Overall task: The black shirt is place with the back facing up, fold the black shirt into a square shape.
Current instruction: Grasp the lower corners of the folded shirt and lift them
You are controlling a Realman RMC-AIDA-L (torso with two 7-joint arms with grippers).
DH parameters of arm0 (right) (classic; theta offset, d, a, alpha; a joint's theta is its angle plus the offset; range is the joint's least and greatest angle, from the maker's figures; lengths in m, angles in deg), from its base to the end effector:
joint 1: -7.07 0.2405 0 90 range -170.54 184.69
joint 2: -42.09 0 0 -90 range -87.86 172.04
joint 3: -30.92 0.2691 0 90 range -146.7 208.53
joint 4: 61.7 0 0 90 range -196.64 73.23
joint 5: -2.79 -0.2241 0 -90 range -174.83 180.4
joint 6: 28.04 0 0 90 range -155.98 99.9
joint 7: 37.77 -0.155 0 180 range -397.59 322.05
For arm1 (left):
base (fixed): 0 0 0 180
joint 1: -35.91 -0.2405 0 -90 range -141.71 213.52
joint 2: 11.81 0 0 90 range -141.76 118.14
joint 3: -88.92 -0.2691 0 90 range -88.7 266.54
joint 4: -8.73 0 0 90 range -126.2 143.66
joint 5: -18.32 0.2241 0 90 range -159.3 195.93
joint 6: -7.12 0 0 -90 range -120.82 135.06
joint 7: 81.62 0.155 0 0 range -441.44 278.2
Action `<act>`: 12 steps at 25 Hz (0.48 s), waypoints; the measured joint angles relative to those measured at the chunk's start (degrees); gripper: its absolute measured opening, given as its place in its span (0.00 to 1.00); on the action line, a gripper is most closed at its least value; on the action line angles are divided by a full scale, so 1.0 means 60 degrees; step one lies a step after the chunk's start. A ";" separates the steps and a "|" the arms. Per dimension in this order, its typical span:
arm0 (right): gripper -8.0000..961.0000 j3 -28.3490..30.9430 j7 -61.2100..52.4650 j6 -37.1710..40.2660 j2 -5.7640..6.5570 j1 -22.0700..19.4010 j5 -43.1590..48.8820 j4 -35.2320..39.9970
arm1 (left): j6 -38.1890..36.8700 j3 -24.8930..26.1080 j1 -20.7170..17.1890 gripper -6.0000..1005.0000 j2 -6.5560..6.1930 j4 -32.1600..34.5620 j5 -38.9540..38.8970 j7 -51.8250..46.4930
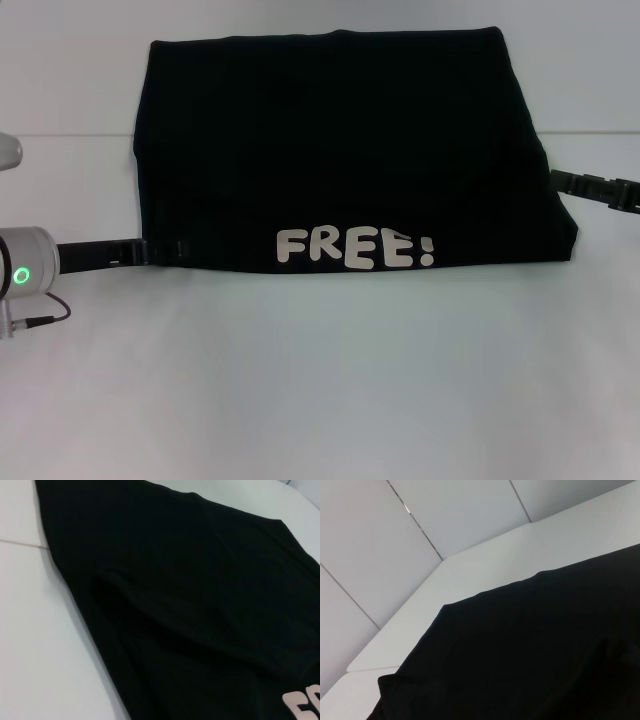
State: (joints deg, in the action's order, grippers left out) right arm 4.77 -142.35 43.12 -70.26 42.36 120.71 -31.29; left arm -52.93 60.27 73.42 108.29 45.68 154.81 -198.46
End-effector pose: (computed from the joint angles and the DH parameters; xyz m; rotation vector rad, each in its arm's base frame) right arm 0.3248 0.4154 0.0482 -2.1506 1.2690 0.7205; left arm -0.3291 0.4174 -0.0045 -2.0998 -1.3943 -0.3677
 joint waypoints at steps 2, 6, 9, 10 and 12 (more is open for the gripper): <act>0.84 0.0002 0.0000 -0.0040 0.0002 -0.0001 -0.0002 0.0000 | 0.0031 0.0000 -0.0007 0.74 -0.0011 0.0002 0.0026 0.0093; 0.84 0.0005 0.0000 -0.0086 0.0004 -0.0006 -0.0006 0.0000 | 0.0166 0.0000 0.0020 0.66 -0.0014 0.0000 0.0230 0.0134; 0.84 -0.0009 -0.0001 -0.0105 0.0005 -0.0007 -0.0010 0.0000 | 0.0301 0.0000 0.0035 0.60 -0.0017 -0.0012 0.0380 0.0117; 0.84 -0.0018 0.0000 -0.0105 0.0006 -0.0007 -0.0010 0.0000 | 0.0345 0.0000 0.0035 0.58 -0.0018 -0.0013 0.0416 0.0108; 0.84 -0.0032 -0.0001 -0.0103 0.0016 -0.0007 -0.0011 0.0000 | 0.0366 0.0000 0.0041 0.50 -0.0020 -0.0014 0.0432 0.0097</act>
State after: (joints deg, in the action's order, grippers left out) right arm 4.58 -142.35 42.50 -70.16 42.32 120.64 -31.29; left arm -50.73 60.27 73.66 108.17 45.59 157.40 -197.87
